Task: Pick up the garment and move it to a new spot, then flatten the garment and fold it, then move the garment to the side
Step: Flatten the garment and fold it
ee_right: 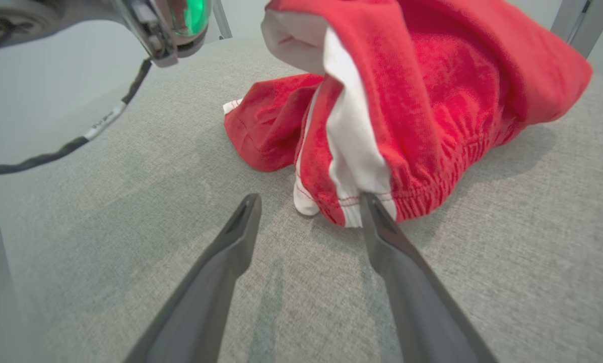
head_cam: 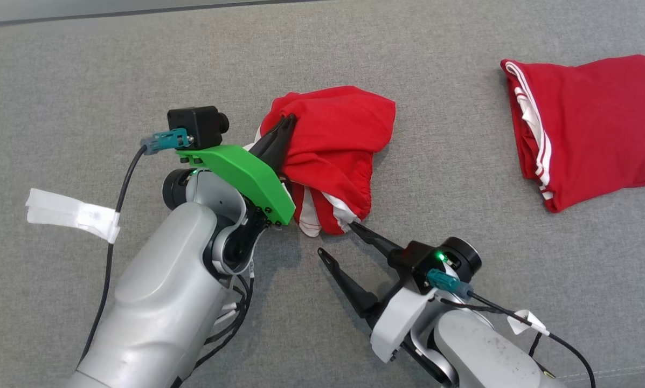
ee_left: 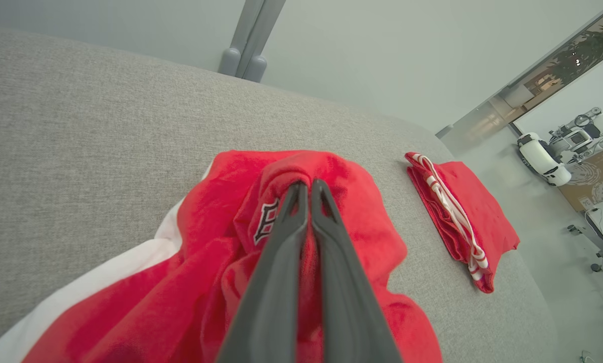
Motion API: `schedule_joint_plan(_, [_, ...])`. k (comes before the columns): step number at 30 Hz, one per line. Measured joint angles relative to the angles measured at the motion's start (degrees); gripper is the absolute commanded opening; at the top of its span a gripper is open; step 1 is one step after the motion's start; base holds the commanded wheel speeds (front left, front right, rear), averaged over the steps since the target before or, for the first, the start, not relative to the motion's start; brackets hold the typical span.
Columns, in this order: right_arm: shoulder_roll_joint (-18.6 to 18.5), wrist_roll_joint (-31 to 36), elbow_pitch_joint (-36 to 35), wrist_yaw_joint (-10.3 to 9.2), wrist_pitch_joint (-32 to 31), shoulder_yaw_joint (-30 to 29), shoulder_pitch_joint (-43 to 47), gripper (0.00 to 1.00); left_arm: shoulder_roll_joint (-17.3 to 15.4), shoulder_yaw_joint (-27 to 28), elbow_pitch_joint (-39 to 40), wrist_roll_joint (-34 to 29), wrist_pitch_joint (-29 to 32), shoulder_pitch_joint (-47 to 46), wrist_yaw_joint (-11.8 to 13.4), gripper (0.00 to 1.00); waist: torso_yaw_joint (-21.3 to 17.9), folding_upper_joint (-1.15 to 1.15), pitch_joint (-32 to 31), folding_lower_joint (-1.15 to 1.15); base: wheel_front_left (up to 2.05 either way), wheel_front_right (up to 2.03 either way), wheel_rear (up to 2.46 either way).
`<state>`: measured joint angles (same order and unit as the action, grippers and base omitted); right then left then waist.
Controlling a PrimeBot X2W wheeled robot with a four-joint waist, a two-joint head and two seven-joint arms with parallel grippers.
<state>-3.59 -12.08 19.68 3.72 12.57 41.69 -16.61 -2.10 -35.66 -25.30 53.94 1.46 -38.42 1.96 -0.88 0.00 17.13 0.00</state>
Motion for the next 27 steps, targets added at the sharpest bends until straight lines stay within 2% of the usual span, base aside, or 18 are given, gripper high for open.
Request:
schedule_joint_plan(3, [0.00,-1.58,1.24,-0.35,0.01,1.13,-1.54,1.00,0.00,-0.87,0.21,0.76,-0.07,-0.50,-0.02,0.00,0.17,0.00,0.14,0.00,0.00,0.00,0.00])
schedule_joint_plan(7, [-0.03,-2.79,2.38,-1.40,0.07,2.16,-2.98,0.93,0.00,-1.93,0.25,1.96,-0.10,-0.64,-0.20,0.00,0.42,0.00,0.33,0.00,0.00,0.00,0.00])
schedule_joint_plan(8, [0.00,-3.82,2.35,-1.87,0.26,2.15,-3.20,0.87,0.00,-2.09,0.25,2.13,-0.38,-0.65,-0.20,0.06,0.48,0.00,0.36,0.00,0.00,0.00,0.00])
schedule_joint_plan(9, [0.00,-4.67,2.38,-2.44,0.35,2.11,-3.43,0.79,0.00,-2.21,0.25,2.30,-0.55,-0.66,-0.20,0.11,0.53,0.00,0.41,0.00,0.00,0.00,0.00])
schedule_joint_plan(10, [0.00,-5.00,2.60,-2.99,0.49,1.97,-3.75,0.64,0.00,-2.36,0.26,2.37,-0.56,-0.67,-0.20,0.18,0.57,0.00,0.44,0.00,0.00,0.00,0.00])
schedule_joint_plan(11, [0.00,-5.02,3.03,-3.58,0.51,1.76,-4.25,0.45,0.00,-2.66,0.25,2.36,-0.55,-0.69,-0.20,0.22,0.60,0.00,0.47,0.00,0.00,0.00,0.00])
schedule_joint_plan(13, [-0.03,-5.05,4.00,-4.37,0.51,1.21,-5.42,0.36,0.00,-3.21,0.24,2.36,-0.56,-0.74,-0.20,0.29,0.63,0.00,0.51,0.00,0.00,0.00,0.00])
schedule_joint_plan(15, [-0.03,-5.16,4.64,-4.93,0.53,0.74,-6.41,0.22,0.00,-3.34,0.12,2.36,-0.56,-0.90,-0.19,0.27,0.64,0.00,0.55,0.00,0.00,0.00,0.00])
schedule_joint_plan(17, [0.00,-5.47,5.42,-5.73,0.58,0.22,-7.20,0.00,0.00,-3.36,-0.02,2.36,-0.57,-1.10,-0.19,0.24,0.63,0.00,0.58,0.00,0.00,0.00,0.00])
schedule_joint_plan(20, [-0.02,-5.57,7.30,-6.43,0.82,-0.59,-8.36,0.00,0.00,-3.54,-0.16,2.38,-0.59,-1.40,-0.18,0.19,0.65,0.00,0.62,0.00,0.00,0.00,0.00])
schedule_joint_plan(27, [-0.02,-5.54,9.67,-7.87,1.04,-3.58,-11.85,0.00,0.01,-4.07,-0.18,3.69,-1.04,-1.53,-0.18,0.17,1.03,0.00,0.60,0.00,0.00,0.00,0.00])
